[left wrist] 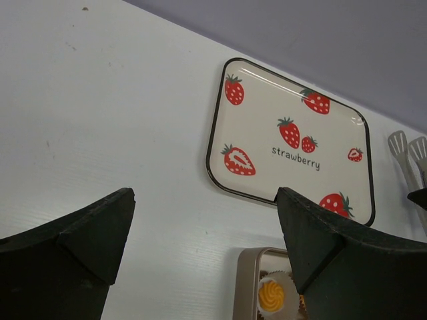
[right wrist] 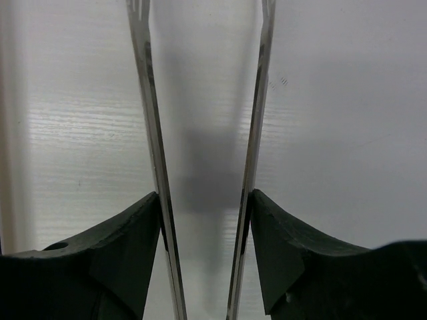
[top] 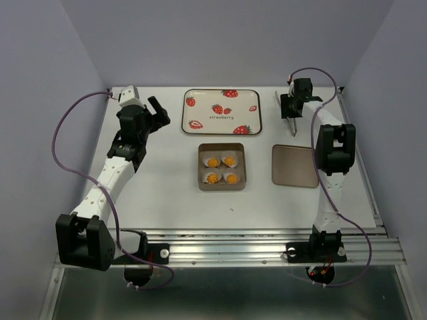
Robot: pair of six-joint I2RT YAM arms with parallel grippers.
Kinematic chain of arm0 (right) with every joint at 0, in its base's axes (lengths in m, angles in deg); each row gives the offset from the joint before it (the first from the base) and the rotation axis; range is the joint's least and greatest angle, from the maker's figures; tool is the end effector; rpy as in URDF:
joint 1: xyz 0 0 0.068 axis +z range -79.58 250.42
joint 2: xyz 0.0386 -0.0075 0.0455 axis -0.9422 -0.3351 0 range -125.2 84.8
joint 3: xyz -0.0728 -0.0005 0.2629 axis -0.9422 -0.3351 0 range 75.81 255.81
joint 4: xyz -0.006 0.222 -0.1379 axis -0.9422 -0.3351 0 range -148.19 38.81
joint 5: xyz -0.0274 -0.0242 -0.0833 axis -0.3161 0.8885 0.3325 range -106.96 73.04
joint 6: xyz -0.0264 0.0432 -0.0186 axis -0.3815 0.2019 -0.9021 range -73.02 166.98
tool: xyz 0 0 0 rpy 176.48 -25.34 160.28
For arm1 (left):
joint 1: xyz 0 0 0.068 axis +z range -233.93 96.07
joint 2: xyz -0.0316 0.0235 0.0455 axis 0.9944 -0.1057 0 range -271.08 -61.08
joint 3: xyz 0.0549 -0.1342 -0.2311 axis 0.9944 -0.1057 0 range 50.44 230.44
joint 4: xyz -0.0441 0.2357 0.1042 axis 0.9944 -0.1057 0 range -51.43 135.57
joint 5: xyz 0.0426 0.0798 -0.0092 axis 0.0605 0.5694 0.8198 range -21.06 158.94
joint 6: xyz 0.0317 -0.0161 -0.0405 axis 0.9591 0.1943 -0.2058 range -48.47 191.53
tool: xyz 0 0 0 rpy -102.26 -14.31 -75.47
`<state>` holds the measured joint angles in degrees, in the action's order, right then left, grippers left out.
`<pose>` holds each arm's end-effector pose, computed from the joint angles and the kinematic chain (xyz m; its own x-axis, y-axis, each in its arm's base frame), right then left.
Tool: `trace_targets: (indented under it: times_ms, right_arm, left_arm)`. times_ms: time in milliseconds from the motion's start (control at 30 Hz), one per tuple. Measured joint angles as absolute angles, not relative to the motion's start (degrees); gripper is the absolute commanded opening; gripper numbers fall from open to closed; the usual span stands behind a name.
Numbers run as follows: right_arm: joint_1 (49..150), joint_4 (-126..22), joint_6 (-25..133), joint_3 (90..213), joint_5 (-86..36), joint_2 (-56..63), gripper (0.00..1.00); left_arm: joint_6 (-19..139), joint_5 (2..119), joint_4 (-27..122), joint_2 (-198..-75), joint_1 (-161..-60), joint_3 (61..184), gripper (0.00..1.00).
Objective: Pack the cookies
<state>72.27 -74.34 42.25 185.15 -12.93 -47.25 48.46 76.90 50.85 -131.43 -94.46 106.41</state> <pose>0.5220 0.0142 0.1917 -0.7162 -0.1055 -0.6899 -0.0426 0.9933 -0.1078 0.2874 -0.0484 0.3421 -0.1613 -0.3648 -0.9170 -0.0182 0.9301 -0.3668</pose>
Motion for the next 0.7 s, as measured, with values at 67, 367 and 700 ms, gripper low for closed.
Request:
trace_targets:
  times_ms: [67, 367, 700]
  right_arm:
    - [72.24, -74.34, 42.23, 185.13, -12.95, -47.75, 0.74]
    - [72.20, -73.84, 43.67, 185.04, -12.36, -47.49, 1.00]
    - [72.09, -78.04, 54.23, 170.79, -3.70, -27.16, 1.00]
  left_arm:
    - [48.44, 76.88, 50.83, -131.65, -94.46, 106.54, 0.99]
    - [48.40, 75.81, 50.70, -132.70, -94.46, 106.84, 0.99]
    - [48.40, 74.72, 50.72, -132.70, -94.46, 106.84, 0.99]
